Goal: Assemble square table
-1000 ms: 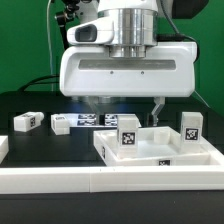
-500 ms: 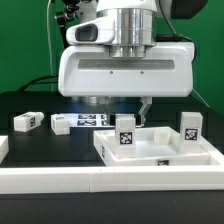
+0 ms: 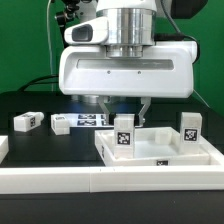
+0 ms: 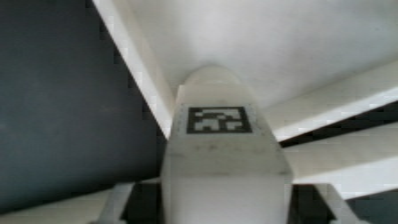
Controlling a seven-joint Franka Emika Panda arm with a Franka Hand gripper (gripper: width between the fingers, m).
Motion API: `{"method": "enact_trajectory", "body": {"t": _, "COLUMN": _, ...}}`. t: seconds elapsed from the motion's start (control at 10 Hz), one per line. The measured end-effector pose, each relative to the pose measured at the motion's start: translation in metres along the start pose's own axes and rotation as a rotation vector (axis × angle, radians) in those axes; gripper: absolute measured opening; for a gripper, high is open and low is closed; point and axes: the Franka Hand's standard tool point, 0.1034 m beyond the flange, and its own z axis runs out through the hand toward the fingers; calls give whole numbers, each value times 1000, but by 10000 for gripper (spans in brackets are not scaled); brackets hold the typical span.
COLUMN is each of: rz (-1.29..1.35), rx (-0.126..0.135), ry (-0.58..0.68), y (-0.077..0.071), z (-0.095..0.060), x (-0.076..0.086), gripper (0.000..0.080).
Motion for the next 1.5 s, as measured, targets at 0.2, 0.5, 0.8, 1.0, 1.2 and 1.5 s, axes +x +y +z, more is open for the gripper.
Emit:
{"method": "enact_trajectory", "body": {"t": 0.2, "rz": 202, "rx": 6, "ry": 8, "y": 2, "z": 0, "x": -1, "gripper": 290}}
{"method": "enact_trajectory", "body": {"t": 0.5, "rz": 502, "rx": 17, "ry": 11, "y": -1, "z": 0, "x": -2, "gripper": 290}}
{"method": "enact_trajectory", "body": {"t": 0.8, "rz": 755, "rx": 27, "ry": 7, "y": -5, "z": 0, "x": -3, "gripper": 290}}
{"method": "enact_trajectory", "body": {"t": 1.0, "rz": 919, "rx": 27, "ry": 2, "y": -6, "z": 0, "x": -3, "gripper": 290}}
{"method": "enact_trajectory", "body": {"t": 1.2, "rz": 1087, "rx": 28, "ry": -3, "y": -6, "z": 0, "x": -3, "gripper": 290}}
{"method": "enact_trajectory", "body": {"t": 1.5, "rz": 1250, "rx": 42, "ry": -27, "y": -7, "z": 0, "x": -3, "gripper": 290}}
